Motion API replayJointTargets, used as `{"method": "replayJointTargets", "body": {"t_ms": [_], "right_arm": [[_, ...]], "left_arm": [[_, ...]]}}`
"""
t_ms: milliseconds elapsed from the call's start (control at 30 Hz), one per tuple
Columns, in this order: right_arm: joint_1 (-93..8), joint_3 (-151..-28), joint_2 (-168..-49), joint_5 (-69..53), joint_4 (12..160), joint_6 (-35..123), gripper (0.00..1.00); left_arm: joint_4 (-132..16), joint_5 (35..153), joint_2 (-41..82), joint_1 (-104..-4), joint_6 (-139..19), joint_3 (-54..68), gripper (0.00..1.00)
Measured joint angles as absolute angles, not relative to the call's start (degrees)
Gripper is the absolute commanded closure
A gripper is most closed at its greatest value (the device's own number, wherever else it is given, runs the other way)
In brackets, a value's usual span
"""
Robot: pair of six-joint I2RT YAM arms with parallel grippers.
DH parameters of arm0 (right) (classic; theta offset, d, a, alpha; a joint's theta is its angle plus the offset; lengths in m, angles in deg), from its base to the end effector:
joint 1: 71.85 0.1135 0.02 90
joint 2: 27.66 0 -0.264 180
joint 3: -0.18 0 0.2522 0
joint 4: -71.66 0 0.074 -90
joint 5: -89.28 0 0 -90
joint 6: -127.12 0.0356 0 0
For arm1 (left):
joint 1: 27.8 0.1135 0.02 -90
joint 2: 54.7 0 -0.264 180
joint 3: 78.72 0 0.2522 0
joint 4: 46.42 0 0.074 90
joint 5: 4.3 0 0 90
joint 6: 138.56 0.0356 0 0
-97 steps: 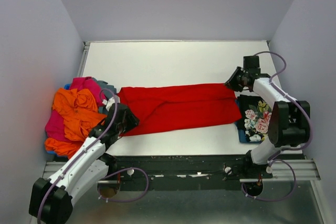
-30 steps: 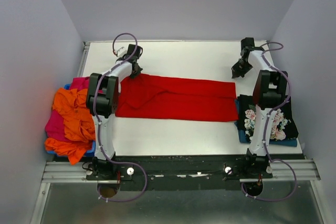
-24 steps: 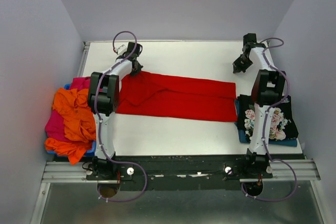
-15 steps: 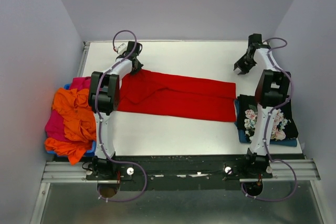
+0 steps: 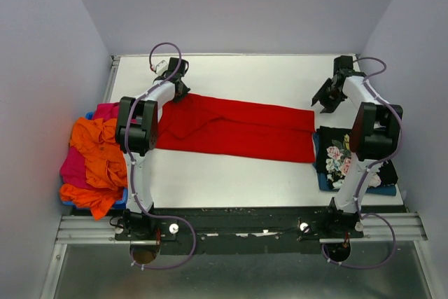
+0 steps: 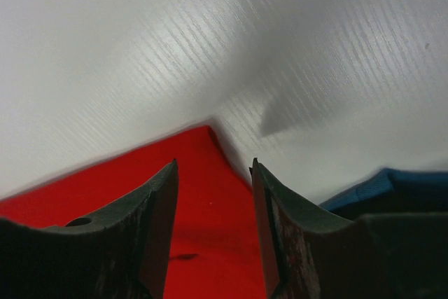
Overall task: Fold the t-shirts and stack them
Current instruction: Fold the other side of the tshirt into a rectangle
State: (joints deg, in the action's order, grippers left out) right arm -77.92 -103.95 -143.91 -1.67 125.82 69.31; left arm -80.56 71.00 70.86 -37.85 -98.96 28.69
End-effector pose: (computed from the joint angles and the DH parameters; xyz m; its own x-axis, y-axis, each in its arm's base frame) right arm 0.4251 -0.0446 0.1970 -0.7177 0.6120 -0.3323 0.5689 0.7904 0.2271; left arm 0.4737 -0.0748 0.1639 -0.5088 -0.6667 -0.5446 -0.5900 0.7307 -0.3433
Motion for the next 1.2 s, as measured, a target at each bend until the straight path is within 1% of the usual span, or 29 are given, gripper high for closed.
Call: {"method": "replayJointTargets", "body": {"t_ms": [133,200,300,433,467,500,667,700,733,767,933,1200], "right_arm": [[-77.92,-103.31,-145.7,-2.44,125.78,68.41,0.47],[-77.78,-104.49,-147.41,-2.81,125.89,68.26,0.5],[-77.52,-106.7,-149.92,-3.57,126.02,68.08,0.51],[-77.52,-106.92,-149.96,-3.92,125.78,67.93,0.53],[-77.52,-106.92,-149.99,-3.94,125.8,67.93,0.63],[-77.52,-106.94,-150.01,-3.94,125.8,67.91,0.67],[-77.09,-107.75,-150.4,-4.03,126.39,67.56,0.73],[-77.04,-107.75,-150.38,-4.05,126.44,67.58,0.82],[-77.04,-107.77,-150.4,-4.1,126.44,67.56,0.93],[-77.04,-107.95,-150.51,-4.21,126.68,67.51,0.99],[-76.95,-110.07,-151.76,-4.16,127.9,67.78,0.99],[-76.76,-122.96,-159.43,-3.29,131.94,68.59,0.99]], "left_arm": [[-80.36,71.15,70.42,-37.58,-98.93,28.06,1.0],[-80.36,71.2,70.23,-37.39,-98.89,27.86,1.0],[-80.34,71.22,70.12,-37.17,-98.56,27.82,1.0],[-80.15,71.35,70.12,-36.91,-98.23,27.82,1.0],[-80.02,71.4,70.12,-36.86,-98.08,27.82,1.0],[-79.97,71.42,70.12,-36.84,-98.04,27.82,1.0],[-79.86,71.68,70.12,-36.67,-97.82,27.8,1.0],[-79.8,71.72,70.12,-36.64,-97.78,27.8,1.0],[-79.69,71.79,70.12,-36.58,-97.67,27.8,1.0],[-79.62,71.83,70.12,-36.54,-97.64,27.8,1.0],[-79.42,72.66,70.12,-36.16,-97.4,27.8,1.0],[-78.16,74.06,70.88,-35.64,-97.27,27.97,1.0]]}}
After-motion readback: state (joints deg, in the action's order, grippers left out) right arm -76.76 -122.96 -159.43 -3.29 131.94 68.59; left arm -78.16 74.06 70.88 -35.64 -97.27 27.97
